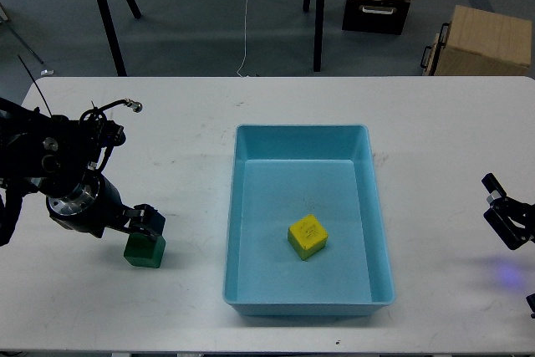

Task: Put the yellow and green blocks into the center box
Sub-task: 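Lower the left gripper onto the green cube and close it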

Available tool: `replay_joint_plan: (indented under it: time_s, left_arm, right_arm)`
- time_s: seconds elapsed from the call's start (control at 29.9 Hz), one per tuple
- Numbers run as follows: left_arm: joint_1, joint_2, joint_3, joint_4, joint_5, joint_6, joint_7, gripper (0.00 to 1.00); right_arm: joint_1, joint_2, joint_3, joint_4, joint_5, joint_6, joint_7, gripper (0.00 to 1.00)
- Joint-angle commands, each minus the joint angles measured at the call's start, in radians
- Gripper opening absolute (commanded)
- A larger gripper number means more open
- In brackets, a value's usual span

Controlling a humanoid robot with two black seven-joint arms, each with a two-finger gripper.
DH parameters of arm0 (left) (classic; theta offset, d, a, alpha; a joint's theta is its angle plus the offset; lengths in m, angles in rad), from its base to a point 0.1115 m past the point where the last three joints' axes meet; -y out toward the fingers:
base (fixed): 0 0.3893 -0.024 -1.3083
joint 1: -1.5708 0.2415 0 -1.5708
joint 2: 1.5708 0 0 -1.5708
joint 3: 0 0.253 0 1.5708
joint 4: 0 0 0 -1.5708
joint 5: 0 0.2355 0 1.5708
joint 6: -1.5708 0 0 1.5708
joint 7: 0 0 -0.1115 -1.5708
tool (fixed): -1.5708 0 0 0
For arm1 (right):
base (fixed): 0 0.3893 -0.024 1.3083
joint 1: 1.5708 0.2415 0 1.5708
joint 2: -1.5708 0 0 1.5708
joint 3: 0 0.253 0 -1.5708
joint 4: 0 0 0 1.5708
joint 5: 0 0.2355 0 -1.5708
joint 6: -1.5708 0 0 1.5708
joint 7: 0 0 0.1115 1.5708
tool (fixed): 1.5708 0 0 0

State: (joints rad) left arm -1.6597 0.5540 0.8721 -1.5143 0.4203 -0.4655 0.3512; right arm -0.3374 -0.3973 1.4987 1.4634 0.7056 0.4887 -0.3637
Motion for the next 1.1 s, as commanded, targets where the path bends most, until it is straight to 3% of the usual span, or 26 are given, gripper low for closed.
replay_joint_plan:
  time_s: [0.0,0.67,0.77,0.97,1.07]
  left_arm:
    - [0.017,-0.003,-0.004,0.009,0.0,0.004,0.0,1.0]
    - [0.064,-0.106,-0.012,0.078,0.003,0.008,-0.001,0.96]
    - [0.067,-0.114,-0.009,0.082,0.003,0.008,-0.012,0.83]
    - [0.067,-0.123,0.001,0.083,0.035,0.007,-0.009,0.3]
    - [0.066,-0.121,-0.001,0.082,0.083,0.007,-0.003,0.15]
  right_arm:
    - [0.001,0.002,0.0,-0.002,-0.011,0.0,0.0,1.0]
    - [0.0,0.002,0.006,-0.005,-0.012,0.0,0.0,1.0]
    - [0.0,0.002,0.006,-0.005,-0.012,0.0,0.0,1.0]
    - [0.0,0.002,0.008,-0.005,-0.012,0.0,0.0,1.0]
    - [0.0,0.002,0.008,-0.005,-0.012,0.0,0.0,1.0]
